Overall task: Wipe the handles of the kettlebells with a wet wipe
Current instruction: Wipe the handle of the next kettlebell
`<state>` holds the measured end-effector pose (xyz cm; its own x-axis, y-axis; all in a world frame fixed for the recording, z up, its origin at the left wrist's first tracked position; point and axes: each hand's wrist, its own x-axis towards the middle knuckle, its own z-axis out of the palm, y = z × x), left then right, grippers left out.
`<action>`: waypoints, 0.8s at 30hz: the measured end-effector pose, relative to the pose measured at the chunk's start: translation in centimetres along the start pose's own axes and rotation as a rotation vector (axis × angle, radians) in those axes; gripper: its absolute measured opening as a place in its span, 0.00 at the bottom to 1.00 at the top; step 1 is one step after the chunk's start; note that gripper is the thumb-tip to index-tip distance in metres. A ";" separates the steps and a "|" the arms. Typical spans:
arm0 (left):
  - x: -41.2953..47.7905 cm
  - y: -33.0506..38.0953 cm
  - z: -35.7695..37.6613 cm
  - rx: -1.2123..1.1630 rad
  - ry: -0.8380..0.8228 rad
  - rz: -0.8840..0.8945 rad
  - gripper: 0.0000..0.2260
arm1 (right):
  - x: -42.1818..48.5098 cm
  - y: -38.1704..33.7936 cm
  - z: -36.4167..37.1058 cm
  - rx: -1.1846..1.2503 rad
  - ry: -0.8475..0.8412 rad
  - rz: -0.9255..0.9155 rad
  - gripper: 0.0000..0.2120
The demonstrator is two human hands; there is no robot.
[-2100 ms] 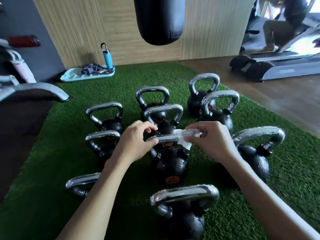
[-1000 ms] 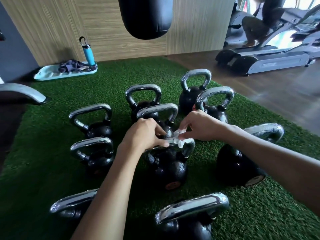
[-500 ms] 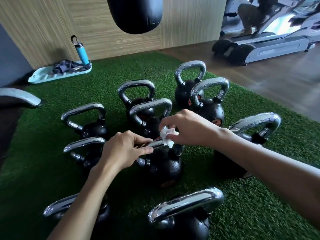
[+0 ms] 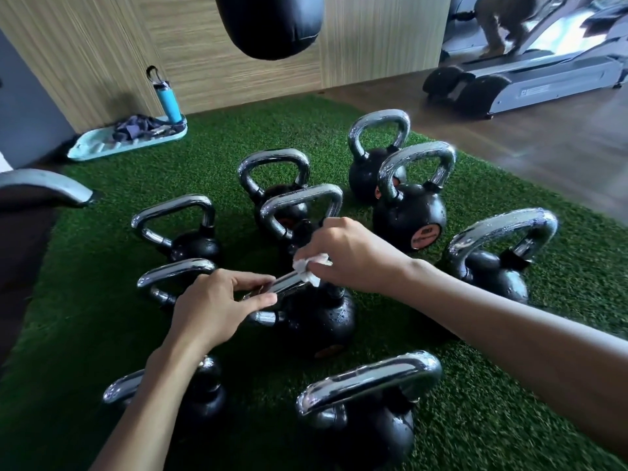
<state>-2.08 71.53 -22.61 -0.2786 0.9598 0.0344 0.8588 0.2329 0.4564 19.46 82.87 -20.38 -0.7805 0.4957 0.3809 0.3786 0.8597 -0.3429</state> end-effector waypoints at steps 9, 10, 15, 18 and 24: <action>0.1 -0.7 0.2 -0.032 0.019 0.051 0.16 | -4.2 2.5 1.6 0.155 0.309 0.260 0.11; 0.2 -0.7 0.3 -0.033 0.020 0.053 0.16 | -4.3 2.9 1.9 0.173 0.304 0.304 0.12; 0.7 -0.9 0.4 -0.091 0.009 0.047 0.16 | -4.5 3.5 1.9 0.197 0.300 0.363 0.12; 0.7 -0.9 0.4 -0.109 0.005 0.045 0.16 | -5.7 3.7 2.6 0.219 0.321 0.411 0.10; 0.6 -1.1 0.5 -0.133 0.013 0.010 0.12 | -7.2 4.2 5.0 0.259 0.219 0.511 0.08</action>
<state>-2.93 71.90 -23.51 -0.2766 0.9597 0.0507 0.7972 0.1996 0.5697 24.21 82.25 -28.80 -0.4015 0.8748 0.2710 0.5234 0.4620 -0.7160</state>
